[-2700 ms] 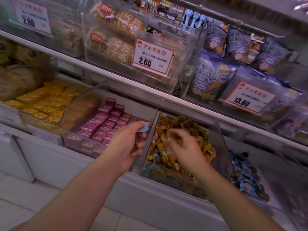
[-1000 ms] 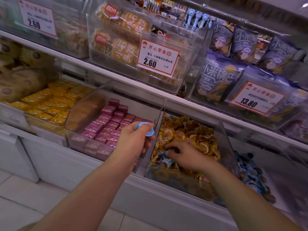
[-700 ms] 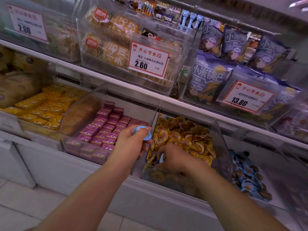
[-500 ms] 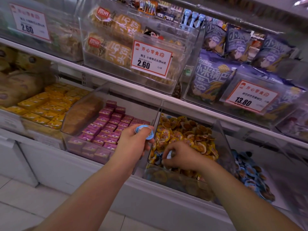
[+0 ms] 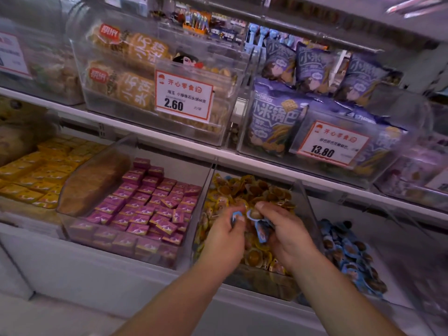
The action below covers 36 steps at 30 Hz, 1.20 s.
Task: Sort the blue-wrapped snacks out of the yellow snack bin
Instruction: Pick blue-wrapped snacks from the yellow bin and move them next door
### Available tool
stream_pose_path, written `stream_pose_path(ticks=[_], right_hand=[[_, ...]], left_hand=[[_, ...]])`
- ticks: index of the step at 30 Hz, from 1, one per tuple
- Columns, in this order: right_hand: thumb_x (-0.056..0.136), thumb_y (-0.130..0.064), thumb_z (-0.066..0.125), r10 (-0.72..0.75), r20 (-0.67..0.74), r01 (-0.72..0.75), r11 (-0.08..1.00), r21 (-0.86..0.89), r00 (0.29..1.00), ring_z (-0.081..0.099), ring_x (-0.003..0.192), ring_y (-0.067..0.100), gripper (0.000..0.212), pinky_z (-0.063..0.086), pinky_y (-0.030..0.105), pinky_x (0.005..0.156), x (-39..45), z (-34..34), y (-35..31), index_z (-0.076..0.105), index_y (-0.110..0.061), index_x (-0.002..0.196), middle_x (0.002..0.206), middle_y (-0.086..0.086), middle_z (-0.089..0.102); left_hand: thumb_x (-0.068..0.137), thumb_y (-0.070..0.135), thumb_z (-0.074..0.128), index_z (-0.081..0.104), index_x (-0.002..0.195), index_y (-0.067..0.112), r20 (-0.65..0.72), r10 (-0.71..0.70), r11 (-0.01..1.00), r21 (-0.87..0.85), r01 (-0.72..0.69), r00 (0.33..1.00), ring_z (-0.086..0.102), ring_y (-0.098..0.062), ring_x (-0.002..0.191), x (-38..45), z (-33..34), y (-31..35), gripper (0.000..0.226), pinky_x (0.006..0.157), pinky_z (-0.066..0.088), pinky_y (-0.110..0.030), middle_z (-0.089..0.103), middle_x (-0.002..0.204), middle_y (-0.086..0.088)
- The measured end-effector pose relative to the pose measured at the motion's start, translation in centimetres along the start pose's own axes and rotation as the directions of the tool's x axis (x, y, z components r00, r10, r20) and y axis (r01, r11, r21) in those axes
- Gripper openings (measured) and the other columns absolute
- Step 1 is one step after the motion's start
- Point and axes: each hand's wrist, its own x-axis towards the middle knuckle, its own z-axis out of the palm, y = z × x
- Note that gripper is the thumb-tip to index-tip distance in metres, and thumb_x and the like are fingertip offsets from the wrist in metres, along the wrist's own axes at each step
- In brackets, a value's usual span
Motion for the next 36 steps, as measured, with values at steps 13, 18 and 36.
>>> stream_pose_path(ticks=[13,18,36], right_hand=[[0.09,-0.038,0.063,0.208,0.188,-0.251,0.937,0.245,0.96,0.071,0.071,0.014,0.03,0.049,0.024,0.049,-3.7,-1.0,0.0,0.077,-0.017,0.105,0.094,0.004,0.074],[0.088,-0.032,0.072,0.049,0.219,-0.067,0.995,0.074,0.975,0.073,0.096,0.017,0.015,0.06,0.039,0.084,-4.4,-4.1,-2.5,0.074,-0.031,0.102,0.105,0.001,0.076],[0.098,-0.046,0.054,0.068,-0.187,-0.078,0.996,-0.048,0.98,0.056,0.122,0.03,0.05,0.043,0.045,0.102,5.9,-15.0,-6.6,0.059,-0.01,0.131,0.132,0.011,0.061]], left_hand=[[0.099,0.043,0.03,0.045,0.143,0.035,0.055,0.386,0.839,0.394,-0.375,0.921,0.035,0.001,0.139,0.5,3.7,-1.9,0.047,0.114,0.029,-0.019,0.042,0.147,0.02],[0.093,0.068,0.037,-0.011,0.154,0.041,0.29,0.46,0.8,0.275,-0.533,0.84,0.009,0.001,0.149,-0.5,4.5,-1.0,0.082,0.12,0.017,-0.03,0.005,0.162,0.027],[0.091,0.038,0.046,0.066,0.12,0.029,0.386,0.455,0.503,0.632,-0.589,0.802,0.058,-0.012,0.113,2.1,4.3,-0.3,0.036,0.095,0.05,-0.045,0.067,0.118,0.016]])
